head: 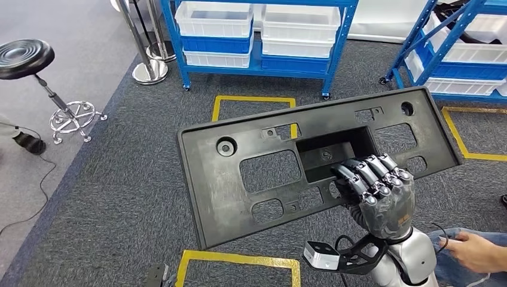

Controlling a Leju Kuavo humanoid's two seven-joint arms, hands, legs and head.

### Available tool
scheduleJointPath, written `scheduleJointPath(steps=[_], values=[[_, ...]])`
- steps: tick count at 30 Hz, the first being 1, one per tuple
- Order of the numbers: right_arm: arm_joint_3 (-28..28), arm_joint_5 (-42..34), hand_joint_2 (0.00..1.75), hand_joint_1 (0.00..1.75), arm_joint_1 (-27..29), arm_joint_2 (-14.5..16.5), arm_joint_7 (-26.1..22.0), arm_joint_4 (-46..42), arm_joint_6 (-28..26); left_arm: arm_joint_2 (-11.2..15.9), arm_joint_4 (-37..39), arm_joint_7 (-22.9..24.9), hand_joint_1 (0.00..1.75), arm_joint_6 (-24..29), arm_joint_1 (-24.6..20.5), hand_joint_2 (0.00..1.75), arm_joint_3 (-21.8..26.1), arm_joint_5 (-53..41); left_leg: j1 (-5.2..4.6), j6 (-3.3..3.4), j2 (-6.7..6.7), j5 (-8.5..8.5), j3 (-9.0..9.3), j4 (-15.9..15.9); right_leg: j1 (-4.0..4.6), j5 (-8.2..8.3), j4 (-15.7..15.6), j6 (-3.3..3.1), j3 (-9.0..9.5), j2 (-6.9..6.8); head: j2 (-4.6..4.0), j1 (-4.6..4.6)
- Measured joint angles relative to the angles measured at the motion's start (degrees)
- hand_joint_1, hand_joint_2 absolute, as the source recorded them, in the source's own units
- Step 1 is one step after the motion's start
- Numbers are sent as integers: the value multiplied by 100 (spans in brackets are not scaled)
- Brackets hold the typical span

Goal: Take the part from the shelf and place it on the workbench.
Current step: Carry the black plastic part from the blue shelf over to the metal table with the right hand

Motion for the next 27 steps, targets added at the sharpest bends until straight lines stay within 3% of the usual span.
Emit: scheduleJointPath(steps=[1,3,5,7,8,9,10,11,12,14,16,18,19,21,23,24,25,26,27], values=[[-23,-40,175,175,2,48,-74,-2,0,10,0,1,0,13,8,175,1,-2,-20,-28,49,-18,-8,23,23,-25,-31,-45,-8,-18,0,-3],[-71,-82,175,175,11,126,-168,-7,1,24,0,4,0,31,20,175,3,-5,-20,-81,141,-48,-14,43,22,4,-37,-136,-48,128,0,-5],[-101,-94,175,175,12,183,-202,-14,1,34,0,6,0,37,22,175,4,-5,10,-149,-26,-217,-83,228,8,43,-59,-211,-68,253,0,-4],[-107,-95,175,175,9,242,-215,-20,1,40,0,7,0,38,31,175,4,-5,35,-197,-309,-592,-347,851,1,75,-68,-262,-93,375,0,-5],[-109,-95,175,175,11,266,-225,-19,1,44,0,8,0,39,42,175,4,-5,39,-206,-373,-772,-528,1254,6,85,-66,-277,-109,445,0,-5],[-113,-96,175,175,13,287,-246,-19,1,49,0,10,0,42,53,175,4,-5,40,-206,-396,-872,-675,1570,14,94,-62,-286,-123,523,0,-4],[-119,-101,175,175,15,303,-275,-18,1,56,0,13,0,45,59,175,4,-5,38,-193,-403,-860,-739,1702,23,101,-56,-290,-132,601,0,-4],[-130,-106,175,175,15,320,-304,-18,1,62,0,14,0,48,59,175,4,-5,36,-168,-414,-734,-695,1601,32,108,-50,-290,-136,677,0,-4],[-142,-110,175,175,11,339,-328,-19,1,70,-1,10,0,49,52,175,4,-4,30,-124,-456,-522,-543,1277,43,114,-46,-288,-135,754,0,-5],[-160,-109,175,175,-17,373,-340,-19,1,104,-2,-7,0,49,21,175,4,-1,22,-3,-688,-167,-182,478,51,136,-41,-269,-139,885,0,-3],[-163,-96,175,175,-69,398,-319,-14,1,136,-2,-33,0,44,-23,175,4,4,5,73,-857,-65,-22,90,21,179,-46,-208,-178,997,0,-4],[-164,-73,175,175,-111,413,-280,-9,1,144,-2,-54,0,38,-71,175,4,8,3,93,-786,-24,1,5,4,237,-81,-116,-208,1114,0,-6],[-164,-61,175,175,-125,416,-261,-8,1,145,-2,-59,0,39,-97,175,5,10,18,102,-715,23,24,-60,18,235,-79,-83,-225,1098,0,-4],[-164,-43,175,175,-186,426,-239,2,1,147,-2,-67,0,43,-138,175,6,21,58,131,-563,125,59,-203,53,33,194,-38,-368,866,0,13],[-164,-43,175,175,-244,445,-244,22,1,154,-2,-72,0,48,-147,175,8,47,52,149,-415,156,50,-229,40,-346,844,-9,-668,567,0,26],[-164,-47,175,175,-256,455,-253,34,1,158,-2,-74,0,50,-140,175,9,62,49,144,-337,155,35,-218,23,-474,1151,12,-801,499,0,24],[-164,-49,175,175,-257,460,-262,47,1,162,-2,-79,0,51,-133,175,10,79,48,137,-260,149,22,-202,2,-501,1302,34,-855,460,0,24],[-164,-52,175,175,-259,464,-270,60,1,165,-2,-87,0,52,-128,175,10,93,51,125,-187,140,10,-182,-20,-430,1252,53,-806,429,0,25],[-164,-54,175,175,-263,465,-272,69,1,166,-2,-95,0,52,-125,175,12,103,57,106,-119,124,0,-155,-38,-273,983,68,-640,383,0,24]])
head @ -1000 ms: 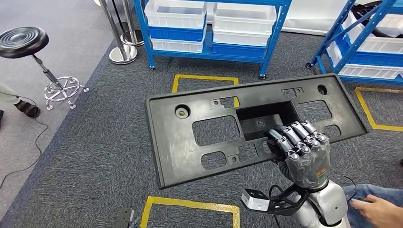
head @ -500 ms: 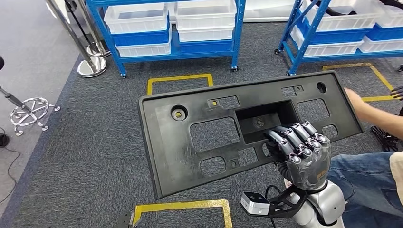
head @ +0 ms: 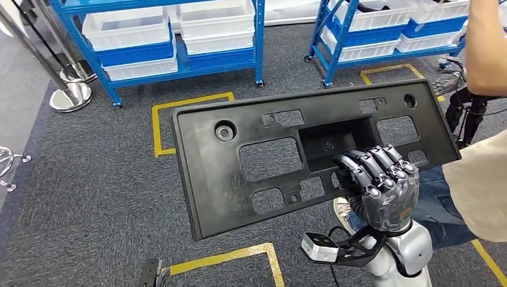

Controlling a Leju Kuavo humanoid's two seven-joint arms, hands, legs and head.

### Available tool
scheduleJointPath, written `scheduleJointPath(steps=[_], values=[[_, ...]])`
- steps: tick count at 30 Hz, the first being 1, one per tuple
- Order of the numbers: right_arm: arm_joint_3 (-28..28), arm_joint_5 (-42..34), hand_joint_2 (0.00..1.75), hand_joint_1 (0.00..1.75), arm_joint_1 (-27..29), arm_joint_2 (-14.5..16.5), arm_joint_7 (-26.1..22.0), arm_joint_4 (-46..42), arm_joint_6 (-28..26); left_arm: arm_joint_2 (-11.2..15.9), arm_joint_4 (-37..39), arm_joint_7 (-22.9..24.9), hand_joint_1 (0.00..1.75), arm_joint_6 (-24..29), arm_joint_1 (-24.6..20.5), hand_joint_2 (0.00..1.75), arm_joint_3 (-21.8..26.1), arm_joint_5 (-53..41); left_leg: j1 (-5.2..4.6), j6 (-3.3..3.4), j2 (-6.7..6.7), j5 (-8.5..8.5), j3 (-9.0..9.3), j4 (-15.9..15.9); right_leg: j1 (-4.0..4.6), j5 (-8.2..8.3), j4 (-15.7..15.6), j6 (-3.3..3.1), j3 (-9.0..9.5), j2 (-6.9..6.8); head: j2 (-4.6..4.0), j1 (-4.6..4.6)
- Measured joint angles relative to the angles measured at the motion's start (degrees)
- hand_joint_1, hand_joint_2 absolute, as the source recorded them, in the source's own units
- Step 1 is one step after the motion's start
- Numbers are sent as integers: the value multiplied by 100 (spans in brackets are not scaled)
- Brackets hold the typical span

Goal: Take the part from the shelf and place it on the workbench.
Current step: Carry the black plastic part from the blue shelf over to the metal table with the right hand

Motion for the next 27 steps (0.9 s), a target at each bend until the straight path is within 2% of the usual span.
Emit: scheduleJointPath(steps=[2,3,4,5,7,9,11,12,13,14,15,16,18,19,20,22,23,24,26,27], values=[[0,-2,175,175,-15,7,-1,11,0,4,0,-14,0,2,-6,175,1,11,-4,-61,111,-52,-13,71,-2,267,-744,-5,426,-213,0,1],[0,-2,175,175,-25,15,-2,14,0,8,0,-19,0,4,-10,175,2,13,-14,-98,153,-79,-17,105,12,328,-979,-34,556,-292,0,-1],[0,-2,175,175,-34,22,-2,17,0,11,0,-25,0,5,-12,175,3,13,-30,-132,194,-99,-19,130,29,332,-1072,-71,597,-336,0,-3],[0,-2,175,175,-41,28,-2,20,0,16,0,-29,0,7,-16,175,4,14,-42,-161,232,-109,-18,142,43,336,-1054,-111,582,-313,0,-4],[0,3,175,175,-49,33,4,20,0,17,0,-36,0,10,-23,175,6,19,-30,-218,297,-129,-14,154,36,359,-1064,-185,551,-188,0,-5],[0,20,175,175,-74,40,25,24,0,17,0,-41,0,14,-30,175,8,28,2,-278,112,-299,-86,337,16,397,-1086,-257,530,-78,0,-5],[1,61,175,175,-121,61,55,43,0,17,0,-49,0,14,-21,175,13,52,20,-308,-178,-674,-348,943,13,428,-1095,-310,504,31,0,-7],[2,82,175,175,-140,70,72,57,0,17,0,-51,0,15,-9,175,19,68,20,-309,-244,-849,-524,1326,23,439,-1093,-327,487,93,0,-8],[4,101,175,175,-157,78,88,74,0,17,0,-52,0,15,4,175,26,84,20,-305,-274,-948,-666,1628,35,448,-1090,-339,473,163,0,-8],[10,116,175,175,-178,80,111,94,1,17,0,-53,0,15,15,175,32,97,18,-291,-288,-940,-730,1757,49,456,-1083,-345,461,235,0,-8],[24,134,175,175,-212,80,141,117,1,17,0,-54,0,17,21,175,37,109,16,-266,-303,-814,-684,1652,60,464,-1075,-344,452,311,0,-8],[43,159,175,175,-258,80,176,142,2,17,0,-55,0,20,20,175,40,120,11,-229,-342,-611,-539,1348,71,472,-1068,-338,448,388,0,-8],[90,205,175,175,-357,79,257,185,2,30,0,-58,0,30,7,175,49,138,6,-127,-572,-278,-183,582,78,495,-1058,-311,437,522,0,-4],[112,226,175,175,-397,79,297,204,2,36,0,-60,0,36,-1,175,57,148,-5,-93,-661,-201,-74,337,69,514,-1057,-284,422,578,0,-5],[134,244,175,175,-427,79,332,222,1,43,0,-61,0,40,-6,175,67,158,-16,-71,-714,-186,-29,221,52,535,-1062,-251,403,626,0,-5],[165,272,175,175,-456,80,371,251,0,40,0,-60,0,46,-13,175,80,176,-25,-56,-613,-139,-8,158,35,588,-1099,-168,377,723,0,-10],[172,278,175,175,-461,79,377,259,0,37,0,-60,0,49,-18,175,84,184,-12,-39,-546,-95,12,100,45,580,-1095,-138,362,680,0,-8],[174,279,175,175,-474,79,380,268,0,33,0,-59,0,52,-25,175,85,188,4,-15,-475,-46,31,37,60,508,-1016,-115,316,572,0,-5],[183,284,175,175,-510,78,383,290,0,31,0,-58,0,57,-24,175,89,195,16,19,-327,13,38,-38,67,177,-518,-80,86,251,0,4],[193,291,175,175,-523,78,383,307,0,31,0,-57,0,57,-14,175,92,199,11,28,-253,16,28,-37,54,-16,-152,-57,-78,152,0,5]])
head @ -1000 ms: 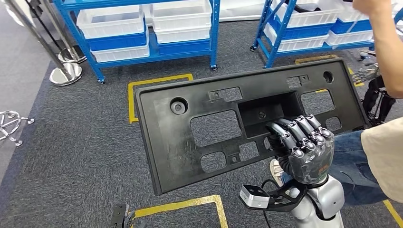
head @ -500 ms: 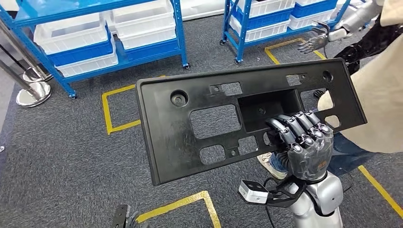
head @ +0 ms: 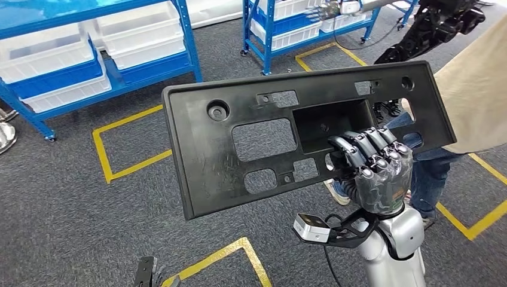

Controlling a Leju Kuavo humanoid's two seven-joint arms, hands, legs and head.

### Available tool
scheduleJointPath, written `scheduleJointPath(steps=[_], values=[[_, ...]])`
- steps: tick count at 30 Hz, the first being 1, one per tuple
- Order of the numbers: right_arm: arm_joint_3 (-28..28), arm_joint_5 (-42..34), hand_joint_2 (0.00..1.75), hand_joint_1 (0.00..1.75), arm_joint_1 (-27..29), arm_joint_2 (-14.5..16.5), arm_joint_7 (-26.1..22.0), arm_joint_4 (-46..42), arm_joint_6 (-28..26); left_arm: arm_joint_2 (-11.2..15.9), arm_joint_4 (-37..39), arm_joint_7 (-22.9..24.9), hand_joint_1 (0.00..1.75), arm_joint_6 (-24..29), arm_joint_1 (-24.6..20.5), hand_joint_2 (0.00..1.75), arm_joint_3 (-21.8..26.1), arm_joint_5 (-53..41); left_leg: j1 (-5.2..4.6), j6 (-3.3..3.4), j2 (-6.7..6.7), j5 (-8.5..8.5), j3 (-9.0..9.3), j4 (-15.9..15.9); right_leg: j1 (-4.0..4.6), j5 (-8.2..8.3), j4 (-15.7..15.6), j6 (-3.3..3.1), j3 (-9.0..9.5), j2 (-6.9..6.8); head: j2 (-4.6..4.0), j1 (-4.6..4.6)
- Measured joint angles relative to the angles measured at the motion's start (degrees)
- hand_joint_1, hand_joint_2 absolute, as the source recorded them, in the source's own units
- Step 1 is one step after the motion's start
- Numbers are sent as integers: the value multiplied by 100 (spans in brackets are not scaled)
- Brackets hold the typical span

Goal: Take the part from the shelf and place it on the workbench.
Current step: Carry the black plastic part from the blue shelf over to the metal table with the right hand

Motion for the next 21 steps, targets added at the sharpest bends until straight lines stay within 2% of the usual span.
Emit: scheduleJointPath(steps=[1,2,3,4,5,7,8,10,11,13,14,15,16,17,18,19,20,21], values=[[10,6,175,175,-4,0,0,18,0,0,0,1,0,0,11,175,3,4,-4,-2,80,-3,-13,10,-16,-127,318,28,-138,-49,0,1],[18,12,175,175,-3,0,0,37,0,0,0,2,0,0,19,175,6,8,-6,-7,155,-9,-24,23,-34,-158,482,52,-199,-74,0,1],[23,14,175,175,-4,0,0,55,0,-1,0,3,0,0,20,175,8,9,-4,-17,231,-20,-33,40,-52,-87,439,72,-151,-99,0,1],[26,14,175,175,-6,0,-1,68,0,-4,0,3,0,0,18,175,8,9,-1,-32,301,-37,-39,63,-66,73,158,86,23,-154,0,0],[29,14,175,175,-12,0,-1,77,0,-8,0,3,0,0,13,175,9,9,-1,-57,361,-62,-41,96,-71,222,-245,91,250,-267,0,1],[43,14,175,175,-29,0,-2,87,0,-10,0,3,0,0,4,175,10,9,-28,-129,460,-121,-46,165,-48,396,-830,42,577,-476,0,-2],[49,14,175,175,-37,0,-1,91,0,-9,0,3,0,0,1,175,11,9,-46,-166,501,-143,-45,187,-31,394,-913,1,614,-518,0,-3],[59,16,175,175,-43,0,-4,97,0,-9,0,4,0,0,-5,175,14,9,-53,-218,593,-169,-30,198,-16,398,-898,-82,589,-402,0,-4],[61,17,175,175,-45,0,-6,97,0,-11,0,5,0,0,-11,175,14,9,-41,-248,569,-204,-29,221,-26,410,-909,-116,583,-344,0,-5],[67,26,175,175,-61,2,-9,96,0,-13,0,5,0,0,-12,175,15,9,-6,-298,324,-432,-136,503,-51,442,-936,-188,575,-222,0,-8],[72,35,175,175,-68,3,-9,96,0,-13,0,5,0,1,-2,175,15,9,6,-314,154,-622,-273,819,-55,454,-940,-212,567,-161,0,-9],[76,46,175,175,-71,5,-9,96,0,-13,0,5,0,1,13,175,15,9,10,-318,43,-820,-451,1212,-51,462,-939,-229,555,-92,0,-10],[80,56,175,175,-66,7,-9,97,0,-13,0,5,0,1,31,175,15,9,9,-317,-7,-962,-626,1584,-44,467,-936,-238,544,-16,0,-11],[82,66,175,175,-58,7,-9,97,0,-13,0,5,0,2,47,175,15,9,9,-311,-27,-1005,-740,1817,-36,471,-931,-242,538,65,0,-11],[82,71,175,175,-52,7,-9,98,0,-13,0,5,0,2,57,175,15,9,8,-295,-37,-926,-753,1826,-30,473,-924,-242,535,148,0,-11],[82,73,175,175,-48,7,-9,98,0,-13,0,5,0,2,62,175,15,9,8,-273,-59,-748,-661,1610,-26,475,-916,-240,537,233,0,-11],[82,75,175,175,-47,7,-9,98,0,-13,0,5,0,2,63,175,15,9,8,-243,-124,-518,-489,1226,-25,478,-908,-236,540,313,0,-11],[82,75,175,175,-47,7,-9,98,0,-11,0,5,0,2,62,175,15,9,11,-212,-257,-348,-313,839,-23,483,-900,-221,538,386,0,-9]])
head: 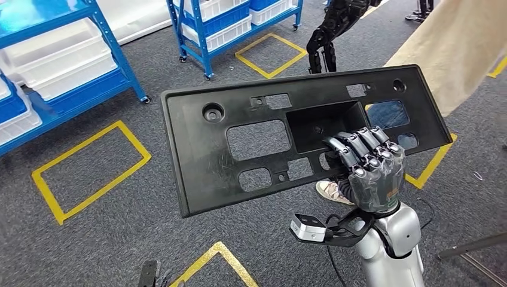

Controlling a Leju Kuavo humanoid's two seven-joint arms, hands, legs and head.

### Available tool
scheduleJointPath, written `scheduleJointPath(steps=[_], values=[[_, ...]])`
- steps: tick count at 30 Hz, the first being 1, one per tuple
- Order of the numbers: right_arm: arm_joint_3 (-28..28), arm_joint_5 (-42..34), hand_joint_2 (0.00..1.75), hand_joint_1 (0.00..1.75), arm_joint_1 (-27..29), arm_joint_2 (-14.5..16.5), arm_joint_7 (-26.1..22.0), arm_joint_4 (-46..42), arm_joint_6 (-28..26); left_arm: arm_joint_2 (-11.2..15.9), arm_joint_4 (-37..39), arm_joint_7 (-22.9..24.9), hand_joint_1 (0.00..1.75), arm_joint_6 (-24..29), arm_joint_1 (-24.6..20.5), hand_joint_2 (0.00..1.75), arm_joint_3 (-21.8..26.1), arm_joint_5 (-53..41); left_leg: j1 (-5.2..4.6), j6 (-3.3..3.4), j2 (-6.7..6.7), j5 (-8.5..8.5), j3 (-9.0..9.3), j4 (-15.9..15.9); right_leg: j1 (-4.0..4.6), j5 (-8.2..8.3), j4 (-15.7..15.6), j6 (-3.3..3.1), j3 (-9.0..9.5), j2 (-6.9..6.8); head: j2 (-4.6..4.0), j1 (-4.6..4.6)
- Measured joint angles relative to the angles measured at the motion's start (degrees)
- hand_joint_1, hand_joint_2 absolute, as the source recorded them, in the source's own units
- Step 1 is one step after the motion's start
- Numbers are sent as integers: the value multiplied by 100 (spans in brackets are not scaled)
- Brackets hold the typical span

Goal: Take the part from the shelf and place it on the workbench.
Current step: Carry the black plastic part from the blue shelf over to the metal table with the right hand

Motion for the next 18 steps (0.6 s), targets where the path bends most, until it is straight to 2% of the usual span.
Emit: scheduleJointPath(steps=[1,2,3,4,5,6,7,9,10,11,12,13,14,16,17,18], values=[[0,3,175,175,-3,0,0,0,1,2,0,-1,0,1,0,175,0,-1,1,22,-124,110,132,-310,-4,9,8,22,-11,70,0,1],[0,7,175,175,-4,1,0,0,1,4,0,1,0,2,2,175,0,-2,-4,38,-218,153,208,-489,-16,27,8,58,-31,133,0,1],[-1,11,175,175,0,2,1,0,1,7,0,5,0,2,4,175,0,-3,-13,48,-256,142,227,-540,-32,51,-3,102,-53,195,0,-1],[-1,15,175,175,9,2,1,-1,1,6,0,9,0,2,5,175,0,-5,-25,63,-207,164,235,-574,-44,80,-23,149,-71,263,0,-1],[-2,18,175,175,26,1,1,-2,0,1,0,14,0,1,3,175,1,-8,-18,90,-133,196,248,-606,-52,93,-30,186,-84,271,0,-2],[-2,21,175,175,40,-2,1,-7,0,-4,0,16,0,0,2,175,1,-11,-9,127,-61,232,262,-653,-39,58,11,210,-112,183,0,4],[-2,25,175,175,47,-3,1,-11,0,-10,0,17,0,-1,1,175,1,-16,-1,164,19,268,271,-700,-20,-45,153,226,-184,29,0,12],[-2,33,175,175,60,-4,0,-16,0,-16,0,24,0,-3,16,175,1,-26,-15,212,178,297,270,-741,2,-416,784,247,-478,-326,0,25],[-2,37,175,175,73,-4,0,-16,0,-17,0,29,0,-4,29,175,1,-29,-29,221,262,297,262,-739,-2,-586,1155,263,-646,-407,0,27],[-2,39,175,175,91,-4,0,-15,0,-17,0,37,0,-4,42,175,2,-32,-39,224,347,294,256,-737,-9,-671,1417,277,-756,-443,0,28],[-2,42,175,175,108,-4,1,-15,0,-17,0,43,0,-4,47,175,2,-34,-45,224,427,290,253,-736,-16,-651,1480,287,-765,-465,0,28],[-2,44,175,175,120,-4,1,-15,0,-17,0,47,0,-4,47,175,1,-37,-47,219,502,285,254,-733,-21,-539,1328,291,-661,-493,0,28],[-2,46,175,175,126,-4,0,-16,0,-19,0,50,0,-5,41,175,1,-40,-49,210,571,276,259,-728,-23,-365,978,285,-449,-554,0,28],[-2,49,175,175,126,-4,0,-19,0,-22,0,50,0,-7,28,175,0,-47,-69,172,684,242,268,-701,13,-125,210,232,-17,-807,0,27],[-2,50,175,175,124,-4,2,-21,0,-23,0,51,0,-9,23,175,0,-49,-83,147,732,226,271,-687,38,-77,-12,195,100,-888,0,26],[-2,51,175,175,123,-4,6,-21,0,-23,0,54,0,-10,21,175,0,-51,-97,120,778,212,275,-680,62,-80,-94,163,131,-919,0,25]])
